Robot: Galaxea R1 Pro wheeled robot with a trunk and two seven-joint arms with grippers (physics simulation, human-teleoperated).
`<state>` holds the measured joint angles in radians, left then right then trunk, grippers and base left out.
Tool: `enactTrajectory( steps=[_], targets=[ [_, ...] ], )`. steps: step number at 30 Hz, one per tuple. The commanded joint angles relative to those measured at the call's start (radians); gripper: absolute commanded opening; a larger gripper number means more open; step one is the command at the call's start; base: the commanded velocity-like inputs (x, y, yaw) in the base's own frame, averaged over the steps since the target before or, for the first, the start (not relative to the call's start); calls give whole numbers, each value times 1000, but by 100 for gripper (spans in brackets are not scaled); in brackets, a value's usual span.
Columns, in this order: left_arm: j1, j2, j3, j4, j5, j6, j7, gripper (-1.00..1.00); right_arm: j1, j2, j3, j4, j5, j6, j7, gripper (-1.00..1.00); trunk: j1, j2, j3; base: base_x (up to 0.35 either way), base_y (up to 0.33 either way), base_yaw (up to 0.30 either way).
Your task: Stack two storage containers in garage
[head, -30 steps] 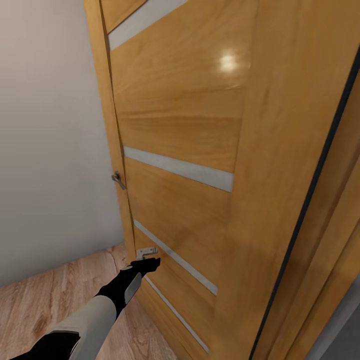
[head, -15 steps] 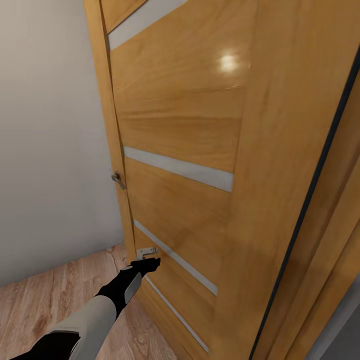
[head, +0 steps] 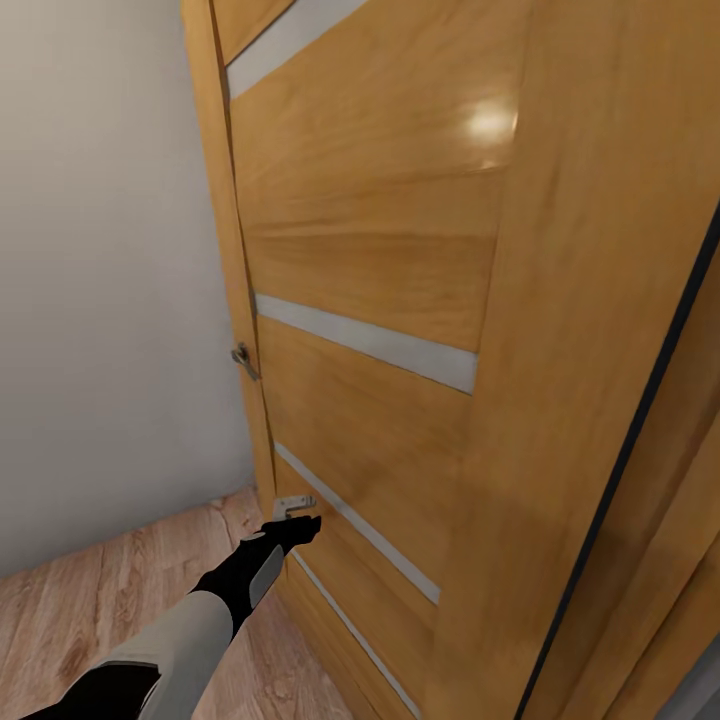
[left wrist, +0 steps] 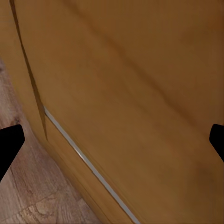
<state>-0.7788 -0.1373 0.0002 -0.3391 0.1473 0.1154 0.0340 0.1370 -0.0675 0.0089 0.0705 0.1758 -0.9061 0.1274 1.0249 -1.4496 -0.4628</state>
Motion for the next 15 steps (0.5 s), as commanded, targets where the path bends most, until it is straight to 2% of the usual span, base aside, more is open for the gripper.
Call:
enactTrajectory(
  steps=[1,15],
  targets=[
    [0,-1,1,-3,11,6,1,100,0,0,0,0,-1,-4,3,100,0,0,-1,5,0,0],
    [0,-1,1,-4,11,6,1,100,0,0,0,0,1,-4,3,100,0,0,-1,1,0,0]
  ],
)
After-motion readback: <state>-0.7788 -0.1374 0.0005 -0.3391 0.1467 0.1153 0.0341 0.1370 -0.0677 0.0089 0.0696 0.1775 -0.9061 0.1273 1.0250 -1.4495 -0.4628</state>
